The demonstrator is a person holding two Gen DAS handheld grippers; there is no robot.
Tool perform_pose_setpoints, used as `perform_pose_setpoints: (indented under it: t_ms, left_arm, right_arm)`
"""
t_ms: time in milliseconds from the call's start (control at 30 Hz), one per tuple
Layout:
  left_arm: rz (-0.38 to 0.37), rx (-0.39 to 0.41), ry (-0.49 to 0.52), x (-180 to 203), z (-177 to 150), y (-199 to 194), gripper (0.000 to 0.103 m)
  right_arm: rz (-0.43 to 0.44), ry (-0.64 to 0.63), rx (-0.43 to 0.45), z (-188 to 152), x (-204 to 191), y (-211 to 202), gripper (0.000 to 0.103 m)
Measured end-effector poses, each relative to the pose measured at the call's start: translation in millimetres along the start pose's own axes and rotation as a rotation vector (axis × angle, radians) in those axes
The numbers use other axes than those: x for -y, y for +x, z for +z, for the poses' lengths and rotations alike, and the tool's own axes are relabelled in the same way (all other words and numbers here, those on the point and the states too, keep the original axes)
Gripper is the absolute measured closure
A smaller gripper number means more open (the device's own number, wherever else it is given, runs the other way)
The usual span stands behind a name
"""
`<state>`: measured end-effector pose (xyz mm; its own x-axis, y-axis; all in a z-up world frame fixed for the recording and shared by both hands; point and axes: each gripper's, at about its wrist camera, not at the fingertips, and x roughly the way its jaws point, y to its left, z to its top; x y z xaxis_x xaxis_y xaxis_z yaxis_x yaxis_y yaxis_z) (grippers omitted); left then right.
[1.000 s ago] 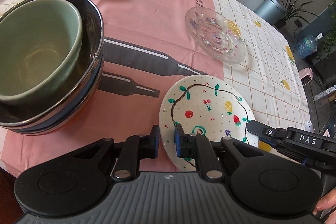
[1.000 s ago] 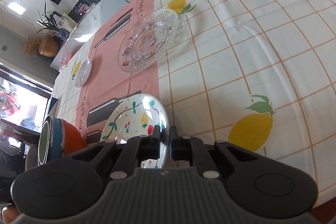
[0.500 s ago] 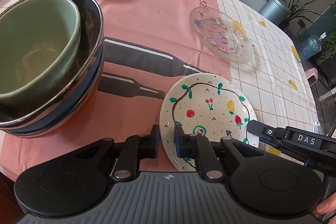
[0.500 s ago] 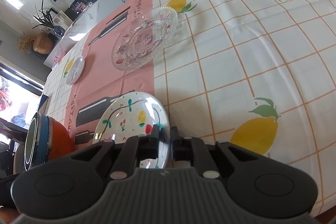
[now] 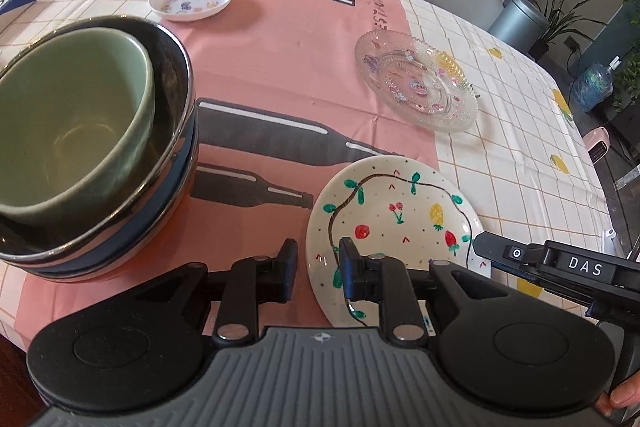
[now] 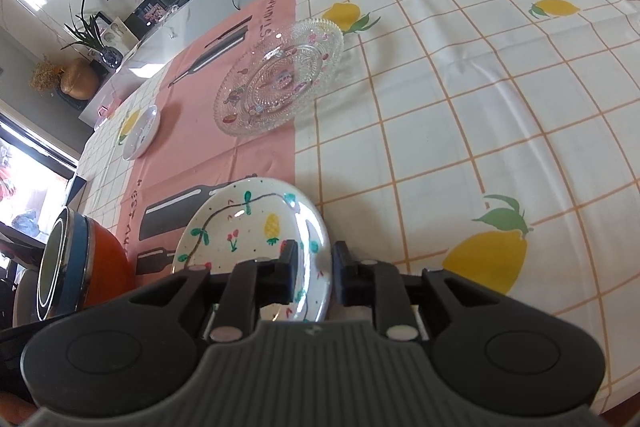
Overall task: Organize plates and bowls
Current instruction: 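Carry the 'Fruity' plate with both grippers toward the bowl stack and lower it, then open both grippers to release the 'Fruity' plate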
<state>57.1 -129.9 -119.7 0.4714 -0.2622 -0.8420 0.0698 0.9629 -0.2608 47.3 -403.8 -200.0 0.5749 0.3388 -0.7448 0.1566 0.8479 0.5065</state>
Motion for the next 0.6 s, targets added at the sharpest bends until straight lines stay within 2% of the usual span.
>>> perform_pose_setpoints:
  t_ms: [33, 133, 400, 600]
  left_arm:
    - [-0.007, 0.013, 0.005, 1.5, 1.2, -2.9, 0.069]
    - [-0.034, 0.045, 0.007, 6.7, 11.0, -9.2, 0.063]
    - [-0.098, 0.101, -0.054, 20.9, 50.1, -8.2, 0.063]
    - [-0.099, 0.108, -0.098, 29.2, 73.6, 8.3, 0.063]
  right_arm:
    - [0.0, -0.001, 0.005, 1.2, -0.6, -2.0, 0.083]
    - [0.011, -0.005, 0.024, 5.9, -2.6, -7.8, 0.078]
    - [0.024, 0.017, 0.082, 31.1, -4.5, -18.9, 0.078]
    - [-0.002, 0.047, 0.105, 49.9, -4.1, -11.6, 0.078]
